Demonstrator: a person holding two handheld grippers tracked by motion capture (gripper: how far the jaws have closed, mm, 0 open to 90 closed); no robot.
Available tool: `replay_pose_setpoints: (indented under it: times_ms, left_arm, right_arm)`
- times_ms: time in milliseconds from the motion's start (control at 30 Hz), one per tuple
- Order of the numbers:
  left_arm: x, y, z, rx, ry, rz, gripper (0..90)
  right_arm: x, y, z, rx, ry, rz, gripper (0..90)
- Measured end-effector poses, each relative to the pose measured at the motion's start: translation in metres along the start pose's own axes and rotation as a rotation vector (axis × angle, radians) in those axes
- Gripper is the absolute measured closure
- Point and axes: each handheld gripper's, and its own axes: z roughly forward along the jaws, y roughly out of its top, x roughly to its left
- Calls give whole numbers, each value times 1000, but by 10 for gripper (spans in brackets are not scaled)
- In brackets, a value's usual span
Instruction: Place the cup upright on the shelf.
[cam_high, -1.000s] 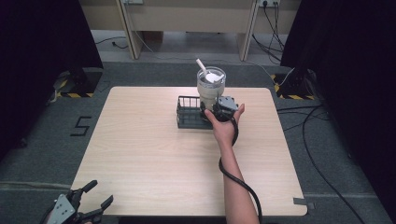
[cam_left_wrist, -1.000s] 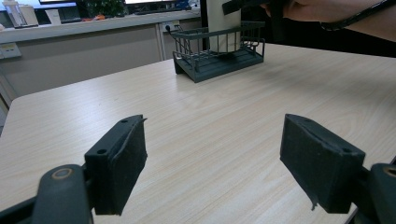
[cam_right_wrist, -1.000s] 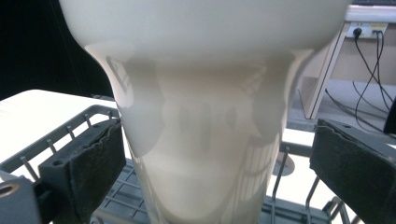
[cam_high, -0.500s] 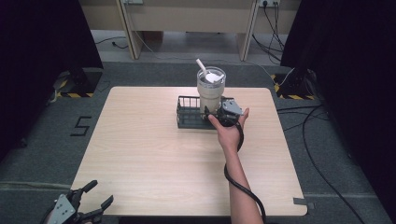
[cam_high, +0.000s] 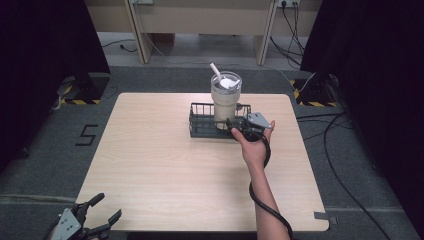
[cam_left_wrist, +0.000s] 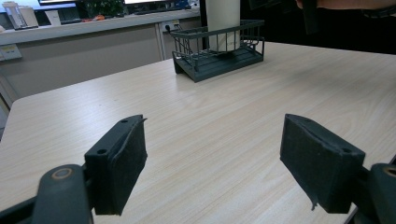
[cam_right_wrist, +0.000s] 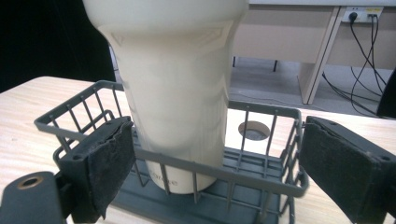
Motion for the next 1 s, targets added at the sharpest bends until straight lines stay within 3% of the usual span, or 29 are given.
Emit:
replay_pose_setpoints:
  times_ms: [400, 1000]
  left_arm:
    - [0, 0, 0, 3, 3, 8, 221]
    - [-1, 0, 0, 10, 4, 16, 221]
  right_arm:
    - [-6, -9, -19, -2, 27, 30, 111]
    - [-24, -29, -59, 19, -6, 17, 114]
